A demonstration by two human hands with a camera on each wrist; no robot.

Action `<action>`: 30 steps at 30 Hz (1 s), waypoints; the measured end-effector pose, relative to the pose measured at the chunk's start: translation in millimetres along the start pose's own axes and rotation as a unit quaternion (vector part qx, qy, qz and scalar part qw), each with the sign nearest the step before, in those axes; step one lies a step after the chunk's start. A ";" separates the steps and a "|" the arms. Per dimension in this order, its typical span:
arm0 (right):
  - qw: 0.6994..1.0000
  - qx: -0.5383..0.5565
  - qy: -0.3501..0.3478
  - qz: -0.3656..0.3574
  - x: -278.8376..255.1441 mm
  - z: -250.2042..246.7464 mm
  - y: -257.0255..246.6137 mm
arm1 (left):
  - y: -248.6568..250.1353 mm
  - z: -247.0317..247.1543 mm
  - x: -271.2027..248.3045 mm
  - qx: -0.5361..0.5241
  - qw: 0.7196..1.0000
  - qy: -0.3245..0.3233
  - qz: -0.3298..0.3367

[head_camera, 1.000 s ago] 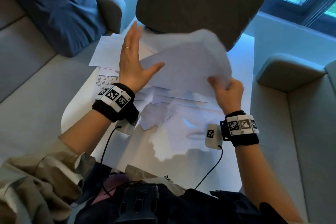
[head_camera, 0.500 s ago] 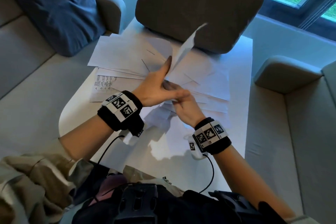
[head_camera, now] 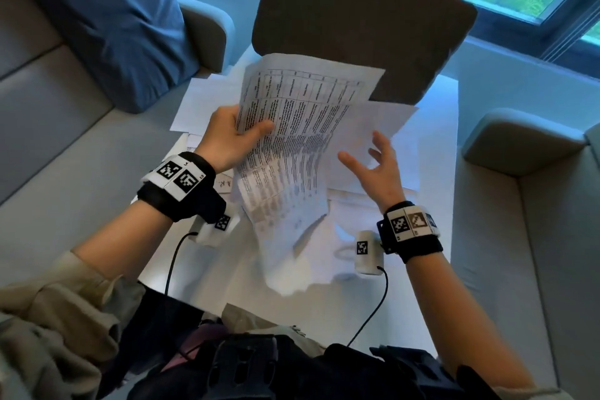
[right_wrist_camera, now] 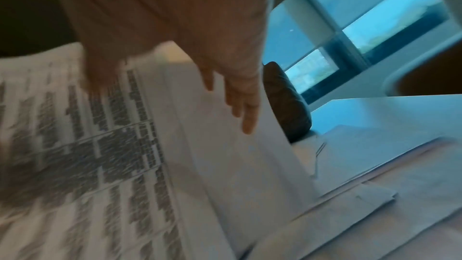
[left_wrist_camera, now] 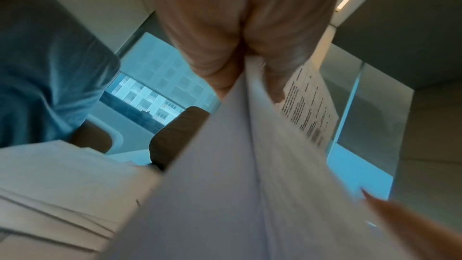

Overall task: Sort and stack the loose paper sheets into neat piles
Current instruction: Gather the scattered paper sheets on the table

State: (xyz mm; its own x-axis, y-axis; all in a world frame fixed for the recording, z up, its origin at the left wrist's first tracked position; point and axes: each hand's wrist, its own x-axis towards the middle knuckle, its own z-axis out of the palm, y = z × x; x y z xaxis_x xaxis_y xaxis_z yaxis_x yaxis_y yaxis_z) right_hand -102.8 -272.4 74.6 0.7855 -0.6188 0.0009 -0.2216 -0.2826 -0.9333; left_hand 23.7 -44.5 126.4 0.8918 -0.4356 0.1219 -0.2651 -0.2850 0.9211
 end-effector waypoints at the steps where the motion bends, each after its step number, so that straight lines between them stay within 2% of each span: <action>1: 1.000 -0.004 0.013 0.003 4.0 -0.5 -0.6 | 0.3 -3.2 2.4 -0.015 1.000 -0.003 0.002; 4: 1.000 -0.011 0.000 0.001 11.1 3.0 -0.6 | 2.0 -9.2 7.1 -0.030 0.999 -0.016 0.011; 6: 0.999 -0.041 0.015 -0.016 15.9 6.1 1.5 | 1.3 -12.7 13.3 -0.020 0.999 -0.027 0.019; 9: 0.975 -0.185 0.055 -0.113 32.5 5.6 1.8 | -0.2 -18.6 22.5 -0.019 0.997 -0.065 0.023; 12: 0.951 -0.255 0.032 -0.170 45.7 8.7 -9.5 | 1.3 -22.3 31.0 -0.022 0.993 -0.109 0.031; 15: 0.965 -0.224 -0.032 -0.134 46.0 12.9 -25.0 | 4.4 -24.4 45.0 0.000 0.992 -0.100 0.081; 17: 0.974 -0.200 -0.035 -0.096 45.8 10.8 -28.3 | 1.7 -26.7 57.4 0.030 0.992 -0.070 0.098; 19: 0.968 -0.238 0.024 -0.069 49.6 2.2 -27.2 | -5.2 -32.7 70.5 0.042 0.994 -0.022 0.104; 21: 0.961 -0.245 0.123 -0.032 53.8 -10.6 -25.5 | -14.2 -42.0 84.3 0.039 0.994 0.029 0.095; 24: 0.957 -0.127 0.260 -0.006 54.9 -28.9 -29.8 | -21.3 -53.2 99.9 0.095 0.992 0.045 0.068; 27: 0.951 -0.041 0.303 -0.044 55.1 -33.4 -37.1 | -21.9 -52.2 100.1 0.135 0.989 0.011 0.061; 30: 0.944 0.031 0.322 -0.058 56.0 -26.0 -43.2 | -27.8 -43.4 97.4 0.123 0.986 0.017 0.112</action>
State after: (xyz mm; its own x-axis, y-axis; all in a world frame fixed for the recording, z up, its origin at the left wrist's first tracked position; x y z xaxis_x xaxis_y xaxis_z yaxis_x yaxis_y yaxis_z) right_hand -64.2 -313.9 124.3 0.2833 -0.9097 0.3037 -0.1061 -0.3444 -0.9328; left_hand 133.8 -41.9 128.7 0.8120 -0.4827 0.3280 -0.5333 -0.3855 0.7529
